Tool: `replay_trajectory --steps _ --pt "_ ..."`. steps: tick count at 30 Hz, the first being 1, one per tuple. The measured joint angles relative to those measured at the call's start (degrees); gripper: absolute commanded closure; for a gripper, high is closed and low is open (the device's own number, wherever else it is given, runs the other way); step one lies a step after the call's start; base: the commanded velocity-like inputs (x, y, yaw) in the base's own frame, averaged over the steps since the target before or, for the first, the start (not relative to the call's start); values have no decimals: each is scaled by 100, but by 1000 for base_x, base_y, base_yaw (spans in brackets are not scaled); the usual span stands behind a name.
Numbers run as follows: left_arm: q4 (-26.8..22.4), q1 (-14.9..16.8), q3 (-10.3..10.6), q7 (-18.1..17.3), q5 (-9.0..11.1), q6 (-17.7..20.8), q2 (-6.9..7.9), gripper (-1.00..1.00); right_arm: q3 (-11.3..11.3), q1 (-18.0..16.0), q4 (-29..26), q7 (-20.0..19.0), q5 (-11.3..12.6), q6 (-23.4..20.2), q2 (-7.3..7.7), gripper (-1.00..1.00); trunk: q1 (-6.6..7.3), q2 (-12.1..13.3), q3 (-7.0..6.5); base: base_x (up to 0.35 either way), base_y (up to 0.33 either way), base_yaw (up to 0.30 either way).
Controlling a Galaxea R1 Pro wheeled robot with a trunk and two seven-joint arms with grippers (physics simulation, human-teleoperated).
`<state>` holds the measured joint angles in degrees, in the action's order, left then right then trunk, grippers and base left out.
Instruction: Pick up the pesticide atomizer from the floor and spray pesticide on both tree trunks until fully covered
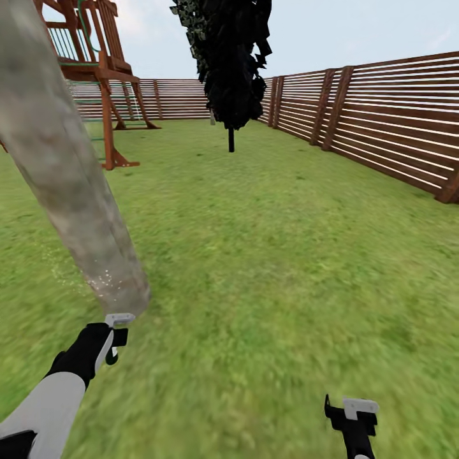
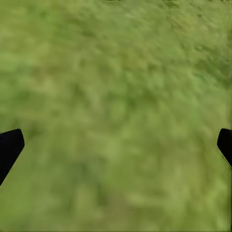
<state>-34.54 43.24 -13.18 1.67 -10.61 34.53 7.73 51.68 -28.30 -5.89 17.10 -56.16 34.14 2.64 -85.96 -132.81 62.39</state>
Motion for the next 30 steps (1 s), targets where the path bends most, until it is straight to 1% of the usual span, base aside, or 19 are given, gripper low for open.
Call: replay_trajectory --steps 4,7,10,14,20,25,28,29,30 --pt "0 0 0 8 0 -8 17 100 0 0 0 4 0 0 0 -100 0 0 0 221 -211 231" --pt "0 -5 -7 9 -3 -114 24 100 0 0 -1 4 0 -1 0 -100 0 0 0 235 -194 274" --pt "0 -5 -21 9 -6 -129 49 100 0 0 -2 2 0 -2 0 -100 0 0 0 237 -190 277" --pt "-7 -68 -44 9 14 -139 54 100 0 0 -1 1 0 0 0 -100 0 0 0 205 -209 277" --pt "-43 -70 -44 9 23 -138 34 100 0 0 0 0 0 -4 0 -100 0 0 0 29 -270 277" --pt "-88 -69 -25 -71 47 -143 27 100 1 0 -4 -2 1 1 0 -100 0 0 0 0 -48 277" --pt "-159 40 21 -90 32 -74 -47 100 1 0 -6 -3 1 -3 0 -100 0 0 0 0 -2 269" --pt "-261 141 26 -93 29 -48 -67 100 1 -2 -8 -4 1 -2 0 -100 0 0 -1 0 0 112" --pt "-340 318 27 -97 30 -13 -85 100 1 -1 -8 -2 1 0 0 -100 0 0 -1 0 0 46"
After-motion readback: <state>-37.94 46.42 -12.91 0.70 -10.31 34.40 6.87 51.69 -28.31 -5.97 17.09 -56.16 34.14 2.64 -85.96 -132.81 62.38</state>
